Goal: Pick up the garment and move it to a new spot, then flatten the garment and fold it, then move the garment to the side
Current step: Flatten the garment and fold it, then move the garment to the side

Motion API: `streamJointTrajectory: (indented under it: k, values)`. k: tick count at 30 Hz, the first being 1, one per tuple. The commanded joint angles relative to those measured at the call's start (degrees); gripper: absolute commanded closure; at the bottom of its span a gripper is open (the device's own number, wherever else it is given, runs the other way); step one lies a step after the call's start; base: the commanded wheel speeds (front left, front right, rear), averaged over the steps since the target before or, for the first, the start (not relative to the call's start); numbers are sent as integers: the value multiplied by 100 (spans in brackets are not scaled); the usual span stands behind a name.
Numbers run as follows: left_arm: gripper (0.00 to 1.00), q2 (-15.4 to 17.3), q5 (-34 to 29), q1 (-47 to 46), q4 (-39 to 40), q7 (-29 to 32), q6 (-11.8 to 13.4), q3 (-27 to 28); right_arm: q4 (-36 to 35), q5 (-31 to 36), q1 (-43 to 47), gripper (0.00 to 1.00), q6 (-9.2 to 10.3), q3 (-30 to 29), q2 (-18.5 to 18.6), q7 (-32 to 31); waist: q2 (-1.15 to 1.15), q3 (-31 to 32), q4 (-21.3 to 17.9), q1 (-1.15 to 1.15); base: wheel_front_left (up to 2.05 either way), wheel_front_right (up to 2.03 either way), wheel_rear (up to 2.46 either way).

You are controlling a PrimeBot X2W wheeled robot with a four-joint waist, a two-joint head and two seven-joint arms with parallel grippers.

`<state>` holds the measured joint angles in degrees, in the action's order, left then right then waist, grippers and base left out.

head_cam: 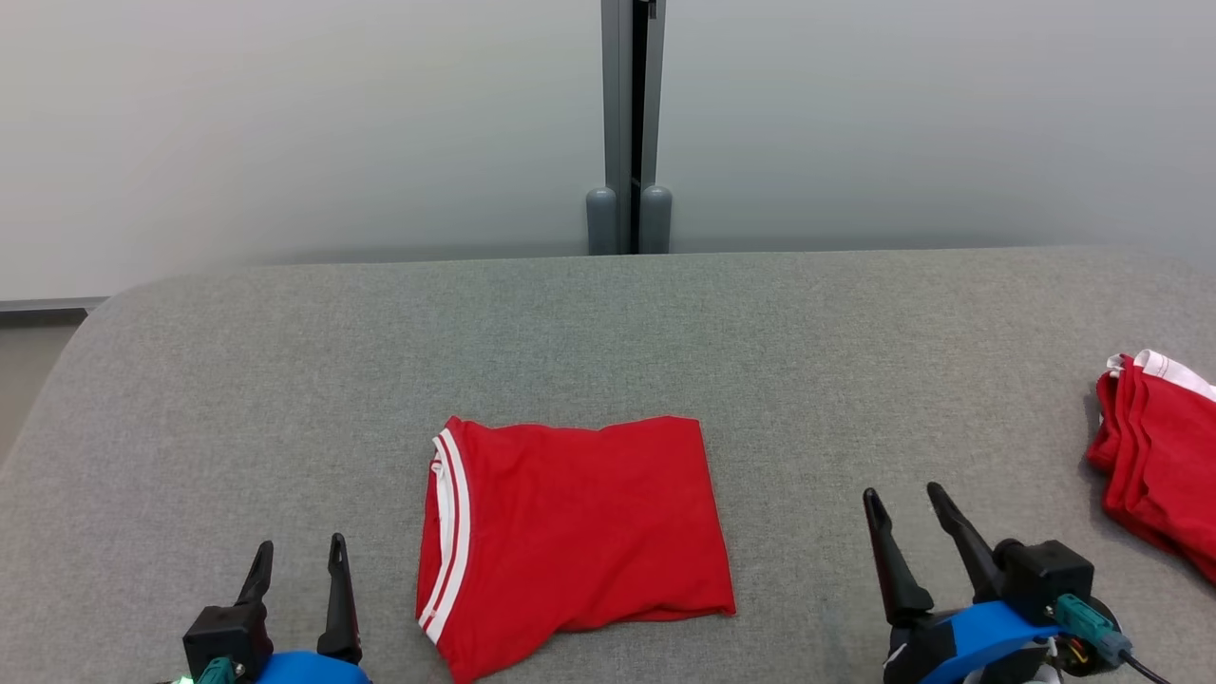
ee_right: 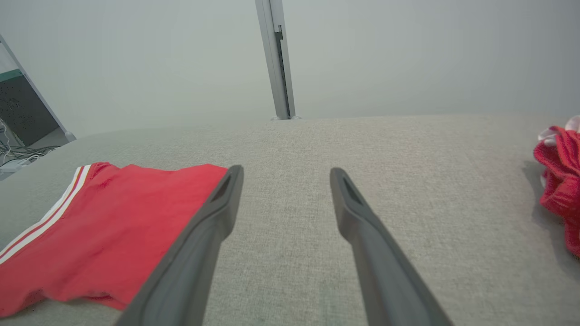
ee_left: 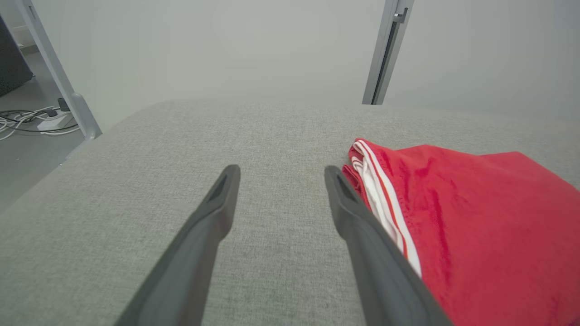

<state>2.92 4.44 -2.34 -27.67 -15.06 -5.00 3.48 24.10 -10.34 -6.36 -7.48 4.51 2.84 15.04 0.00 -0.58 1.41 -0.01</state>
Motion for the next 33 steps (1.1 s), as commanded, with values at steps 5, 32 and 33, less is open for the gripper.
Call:
streamJointTrajectory:
  k: [5, 32, 33]
  values:
    - [0, 1, -58, 115, 77, -12, 85, 88, -79, 20, 210, 0, -3, -177, 15, 17, 0, 89, -65, 1, 0, 0, 0]
    - [0, 29, 65, -183, 14, -12, -160, -257, 1084, -866, -592, 0, -3, 719, 19, 16, 0, -583, 893, 1, 0, 0, 0]
    - [0, 51, 65, -226, 2, -12, -167, -255, 1176, -906, -718, 0, -3, 699, 21, 16, 0, -650, 991, 1, 0, 0, 0]
